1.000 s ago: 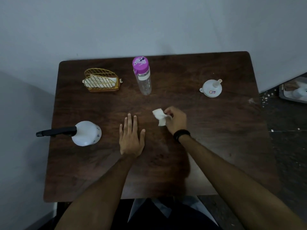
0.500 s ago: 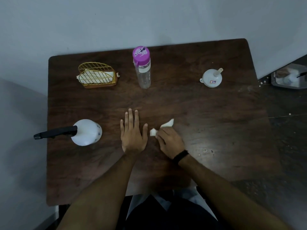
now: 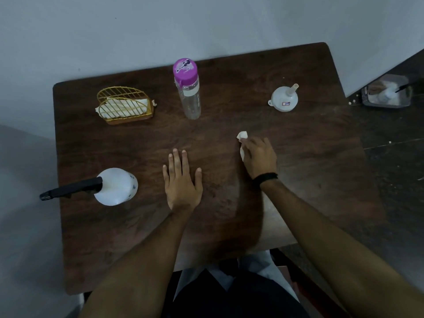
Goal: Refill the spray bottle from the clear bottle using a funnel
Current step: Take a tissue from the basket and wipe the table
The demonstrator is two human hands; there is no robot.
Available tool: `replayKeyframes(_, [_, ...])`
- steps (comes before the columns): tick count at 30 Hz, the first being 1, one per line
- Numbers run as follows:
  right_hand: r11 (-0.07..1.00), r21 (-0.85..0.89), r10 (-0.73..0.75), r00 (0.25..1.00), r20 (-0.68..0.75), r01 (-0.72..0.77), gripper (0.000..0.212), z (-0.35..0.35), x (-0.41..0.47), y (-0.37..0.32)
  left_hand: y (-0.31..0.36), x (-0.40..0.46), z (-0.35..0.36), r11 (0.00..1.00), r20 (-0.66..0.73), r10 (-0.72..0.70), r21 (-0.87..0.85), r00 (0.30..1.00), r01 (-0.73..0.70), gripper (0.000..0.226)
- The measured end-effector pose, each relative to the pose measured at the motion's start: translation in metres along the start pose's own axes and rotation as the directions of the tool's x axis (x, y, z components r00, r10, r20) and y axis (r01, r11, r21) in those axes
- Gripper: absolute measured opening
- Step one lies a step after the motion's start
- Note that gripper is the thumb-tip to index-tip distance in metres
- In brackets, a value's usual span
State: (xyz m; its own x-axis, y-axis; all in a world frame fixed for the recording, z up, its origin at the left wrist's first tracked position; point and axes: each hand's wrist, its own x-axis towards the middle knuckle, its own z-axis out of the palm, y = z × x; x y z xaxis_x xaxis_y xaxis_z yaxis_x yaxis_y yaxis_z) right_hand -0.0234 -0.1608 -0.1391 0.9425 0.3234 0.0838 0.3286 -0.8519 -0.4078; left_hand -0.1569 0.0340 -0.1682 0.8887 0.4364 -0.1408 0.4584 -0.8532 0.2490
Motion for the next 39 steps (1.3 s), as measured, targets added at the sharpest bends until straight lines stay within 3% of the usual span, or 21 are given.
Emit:
replayKeyframes(4, [0.998,0.060,0.020,0.996,0.082,-0.025,0.036,0.012,-0.045,-0.010,0.000,-0.001,-0.001,1.000,-0.005,0.002,0.014,1.000,-0.002,0.067])
replayKeyframes(7, [0.984,0.137,-0.123,0.988,0.089,0.110,0.021,0.020,-0.076,-0.032,0.001,0.000,-0.002,1.000,-0.007,0.001,0.015,1.000,0.000,0.067])
replayKeyframes(10, [0.945,0.282,-0.224,0.957,0.186,0.166,0.021,0.023,-0.095,-0.056,0.001,-0.001,-0.002,1.000,-0.011,-0.003,0.018,1.000,0.003,0.068])
replayKeyframes(12, [0.934,0.345,-0.174,0.963,0.208,0.095,0.016,0.020,-0.093,-0.058,0.002,-0.001,-0.003,1.000,-0.009,-0.004,0.009,1.000,0.004,0.068])
replayKeyframes(14, [0.932,0.363,-0.061,0.992,0.113,0.016,0.018,0.016,-0.079,-0.047,0.002,-0.001,-0.002,1.000,-0.003,0.000,0.009,1.000,0.000,0.067])
replayKeyframes(16, [0.956,0.284,0.064,0.997,0.045,-0.074,0.030,0.009,-0.057,-0.031,0.001,0.000,-0.002,1.000,0.000,0.002,0.014,1.000,-0.002,0.067])
replayKeyframes(18, [0.977,0.166,0.128,0.990,0.066,-0.137,0.040,0.006,-0.038,-0.016,0.001,-0.001,-0.001,1.000,0.003,0.001,0.019,1.000,-0.001,0.067])
replayKeyframes(21, [0.993,0.114,0.023,0.997,0.079,-0.032,0.026,0.011,-0.037,-0.014,0.001,-0.001,0.000,1.000,0.001,0.002,0.019,1.000,-0.002,0.067])
replayKeyframes(24, [0.972,0.194,-0.156,0.980,0.123,0.130,0.016,0.018,-0.064,-0.035,0.000,-0.001,0.000,1.000,-0.001,0.005,0.023,1.000,-0.005,0.067])
replayKeyframes(26, [0.950,0.272,-0.214,0.955,0.203,0.155,0.009,0.017,-0.083,-0.052,0.000,-0.001,0.000,1.000,0.000,0.002,0.024,1.000,-0.002,0.067])
replayKeyframes(28, [0.939,0.339,-0.149,0.956,0.252,0.057,0.008,0.013,-0.090,-0.060,0.001,-0.001,-0.001,1.000,-0.001,0.001,0.019,1.000,-0.001,0.067])
replayKeyframes(31, [0.905,0.374,0.112,0.961,0.253,-0.203,0.016,0.005,-0.078,-0.053,0.001,-0.001,-0.001,1.000,-0.003,0.005,0.014,1.000,-0.005,0.067])
replayKeyframes(35, [0.758,0.462,0.433,0.885,0.172,-0.461,0.010,-0.013,-0.041,-0.022,0.001,-0.001,-0.001,1.000,-0.013,0.009,0.010,1.000,-0.009,0.067])
replayKeyframes(37, [0.727,0.486,0.460,0.870,0.181,-0.485,0.006,-0.017,-0.025,-0.004,0.000,-0.001,-0.001,1.000,-0.007,0.008,0.010,1.000,-0.008,0.067])
replayKeyframes(39, [0.805,0.417,0.381,0.907,0.180,-0.421,0.009,-0.018,-0.015,0.010,0.000,-0.001,0.000,1.000,0.000,0.006,0.010,1.000,-0.006,0.067])
